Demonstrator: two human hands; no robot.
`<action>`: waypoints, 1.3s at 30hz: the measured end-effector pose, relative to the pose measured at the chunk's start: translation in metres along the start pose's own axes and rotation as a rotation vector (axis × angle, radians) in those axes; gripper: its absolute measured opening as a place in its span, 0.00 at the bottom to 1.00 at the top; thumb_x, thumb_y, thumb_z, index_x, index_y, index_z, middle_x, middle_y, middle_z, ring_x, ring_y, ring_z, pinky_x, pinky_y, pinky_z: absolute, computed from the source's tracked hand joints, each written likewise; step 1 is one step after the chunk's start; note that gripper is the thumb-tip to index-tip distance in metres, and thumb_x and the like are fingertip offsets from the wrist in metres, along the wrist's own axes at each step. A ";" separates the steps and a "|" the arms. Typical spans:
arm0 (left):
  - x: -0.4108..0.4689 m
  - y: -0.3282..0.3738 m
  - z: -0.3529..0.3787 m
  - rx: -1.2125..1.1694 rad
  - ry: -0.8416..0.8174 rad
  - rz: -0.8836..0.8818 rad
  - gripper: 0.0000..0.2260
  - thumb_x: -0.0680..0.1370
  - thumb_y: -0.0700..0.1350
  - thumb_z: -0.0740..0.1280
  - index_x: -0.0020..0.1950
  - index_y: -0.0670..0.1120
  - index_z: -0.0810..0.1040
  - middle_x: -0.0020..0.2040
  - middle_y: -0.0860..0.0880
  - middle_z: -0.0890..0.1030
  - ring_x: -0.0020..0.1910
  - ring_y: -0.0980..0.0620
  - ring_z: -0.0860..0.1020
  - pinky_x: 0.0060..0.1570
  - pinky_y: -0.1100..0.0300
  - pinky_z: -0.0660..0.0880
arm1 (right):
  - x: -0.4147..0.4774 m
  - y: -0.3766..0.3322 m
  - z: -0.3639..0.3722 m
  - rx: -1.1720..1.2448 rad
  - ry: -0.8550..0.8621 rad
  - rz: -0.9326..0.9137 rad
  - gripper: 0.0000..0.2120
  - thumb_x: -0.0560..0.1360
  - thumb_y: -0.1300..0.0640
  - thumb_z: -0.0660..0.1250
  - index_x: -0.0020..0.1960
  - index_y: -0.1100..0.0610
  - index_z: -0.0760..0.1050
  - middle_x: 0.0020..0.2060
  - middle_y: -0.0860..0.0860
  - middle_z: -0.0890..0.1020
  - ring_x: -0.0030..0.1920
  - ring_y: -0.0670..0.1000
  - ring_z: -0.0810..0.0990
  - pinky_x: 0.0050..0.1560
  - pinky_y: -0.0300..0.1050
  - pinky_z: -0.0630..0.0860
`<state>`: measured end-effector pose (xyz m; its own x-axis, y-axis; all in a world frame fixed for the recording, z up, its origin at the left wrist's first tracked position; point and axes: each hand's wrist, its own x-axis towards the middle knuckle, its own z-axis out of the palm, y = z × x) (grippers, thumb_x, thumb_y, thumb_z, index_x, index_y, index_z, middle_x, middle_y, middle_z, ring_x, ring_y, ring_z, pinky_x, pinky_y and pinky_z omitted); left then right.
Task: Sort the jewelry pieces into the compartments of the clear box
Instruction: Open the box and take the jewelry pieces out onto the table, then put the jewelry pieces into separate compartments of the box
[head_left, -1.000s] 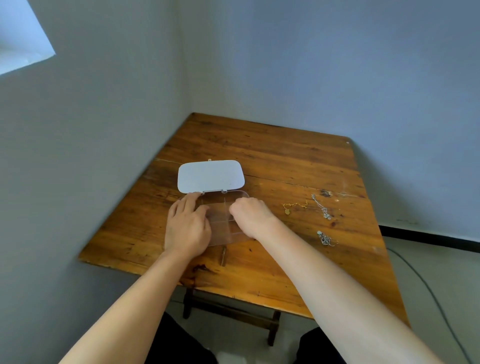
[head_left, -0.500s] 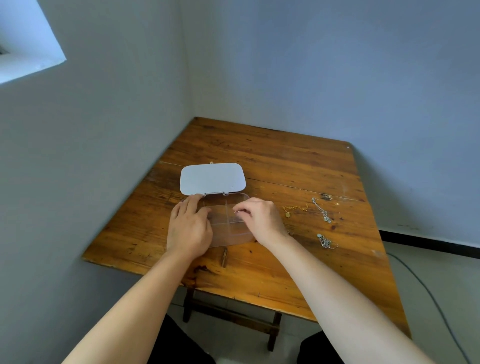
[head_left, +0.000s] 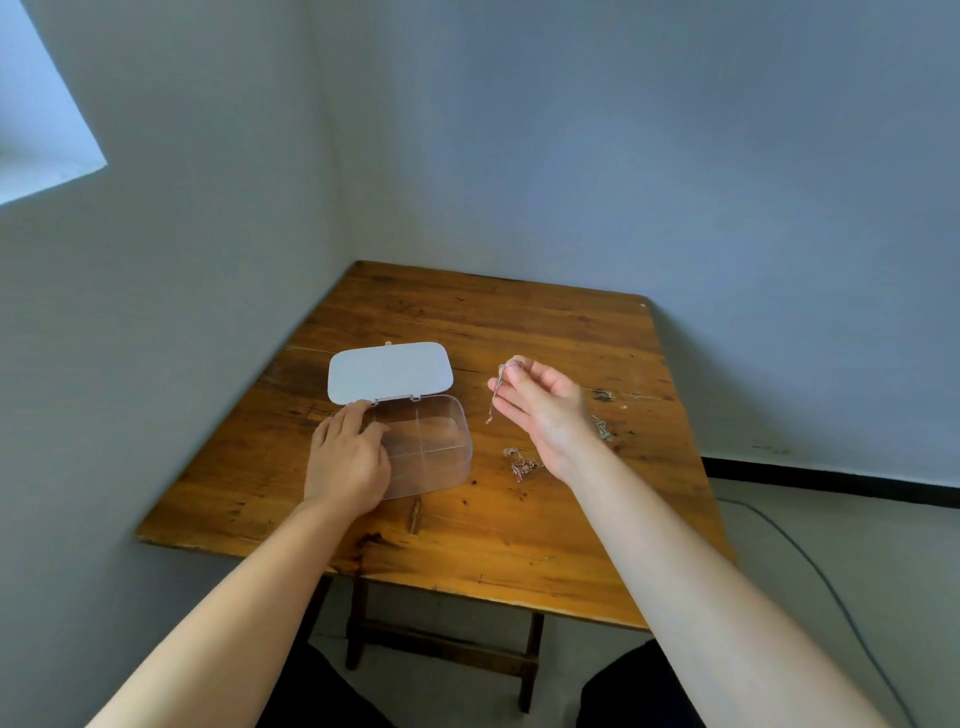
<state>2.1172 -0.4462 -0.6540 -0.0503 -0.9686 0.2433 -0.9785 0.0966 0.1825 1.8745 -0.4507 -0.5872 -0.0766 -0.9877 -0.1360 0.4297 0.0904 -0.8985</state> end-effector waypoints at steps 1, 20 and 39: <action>0.001 0.001 -0.002 0.004 -0.015 0.000 0.15 0.81 0.45 0.58 0.65 0.46 0.78 0.74 0.44 0.68 0.75 0.43 0.61 0.74 0.47 0.56 | -0.004 -0.004 -0.004 -0.008 -0.003 -0.006 0.12 0.77 0.60 0.72 0.59 0.61 0.79 0.51 0.57 0.85 0.54 0.55 0.86 0.57 0.52 0.81; -0.066 0.125 0.034 -0.039 0.000 0.572 0.16 0.80 0.46 0.57 0.65 0.44 0.75 0.68 0.42 0.74 0.66 0.41 0.72 0.62 0.47 0.72 | -0.078 0.007 -0.115 -0.811 0.093 -0.018 0.09 0.79 0.56 0.68 0.58 0.51 0.81 0.52 0.46 0.83 0.53 0.46 0.82 0.53 0.43 0.81; -0.045 0.140 0.037 0.047 -0.098 0.481 0.11 0.79 0.44 0.61 0.58 0.44 0.78 0.50 0.46 0.81 0.47 0.45 0.77 0.44 0.53 0.75 | -0.052 0.041 -0.162 -1.084 0.318 -0.116 0.18 0.79 0.57 0.67 0.69 0.51 0.74 0.64 0.50 0.77 0.53 0.46 0.77 0.52 0.40 0.71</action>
<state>1.9748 -0.3979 -0.6746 -0.5147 -0.8340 0.1987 -0.8477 0.5297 0.0278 1.7502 -0.3747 -0.6842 -0.3570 -0.9340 0.0111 -0.5881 0.2155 -0.7795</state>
